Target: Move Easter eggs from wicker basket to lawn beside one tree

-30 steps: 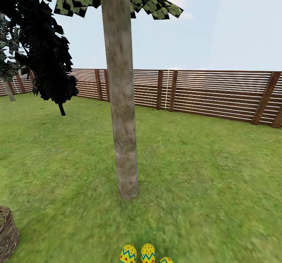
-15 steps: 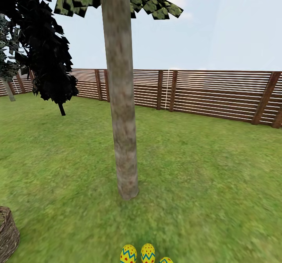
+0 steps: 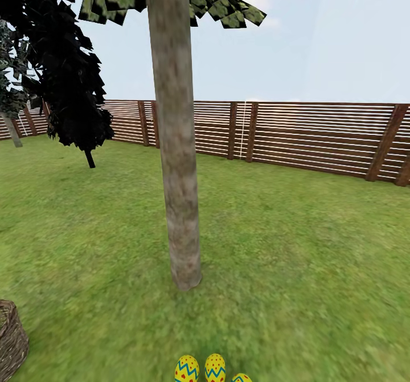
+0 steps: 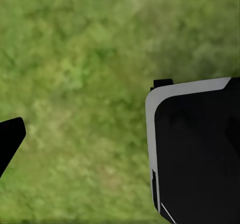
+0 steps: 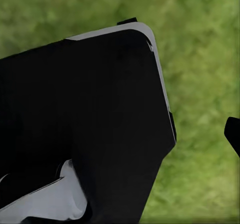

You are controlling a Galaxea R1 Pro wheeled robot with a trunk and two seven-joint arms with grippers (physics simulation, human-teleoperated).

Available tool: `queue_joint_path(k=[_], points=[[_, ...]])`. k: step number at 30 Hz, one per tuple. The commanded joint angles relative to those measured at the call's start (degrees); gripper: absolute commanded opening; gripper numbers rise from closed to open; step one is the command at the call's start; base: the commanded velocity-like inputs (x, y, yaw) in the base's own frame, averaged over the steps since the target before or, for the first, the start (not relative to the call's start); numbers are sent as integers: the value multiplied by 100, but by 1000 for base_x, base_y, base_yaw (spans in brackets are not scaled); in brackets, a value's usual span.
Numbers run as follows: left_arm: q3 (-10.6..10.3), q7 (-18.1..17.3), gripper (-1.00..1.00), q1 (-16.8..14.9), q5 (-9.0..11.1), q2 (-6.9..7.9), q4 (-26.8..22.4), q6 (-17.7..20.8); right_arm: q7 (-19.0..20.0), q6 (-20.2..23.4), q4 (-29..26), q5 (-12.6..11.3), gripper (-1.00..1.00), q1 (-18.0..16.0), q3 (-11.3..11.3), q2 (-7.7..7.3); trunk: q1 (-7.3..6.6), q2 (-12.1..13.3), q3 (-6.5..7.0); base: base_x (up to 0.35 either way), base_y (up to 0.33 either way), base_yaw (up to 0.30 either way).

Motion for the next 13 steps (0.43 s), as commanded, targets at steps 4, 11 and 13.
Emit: queue_joint_path(k=[4, 11, 13], points=[[-51, 11, 100, -5, 52, 8, 3, -18, 27, -23, 21, -38, 100, -6, 4, -5, 3, -13, -13, 0, 0, 0], [-51, 9, 100, -5, 50, 11, -1, -18, 26, -23, -15, -64, 100, -5, -16, -6, 3, -13, -13, 0, 0, 0], [-51, 10, 100, -5, 50, 6, -2, -18, 28, -23, -63, -56, 100, -7, -19, -13, 3, -13, -13, 0, 0, 0]])
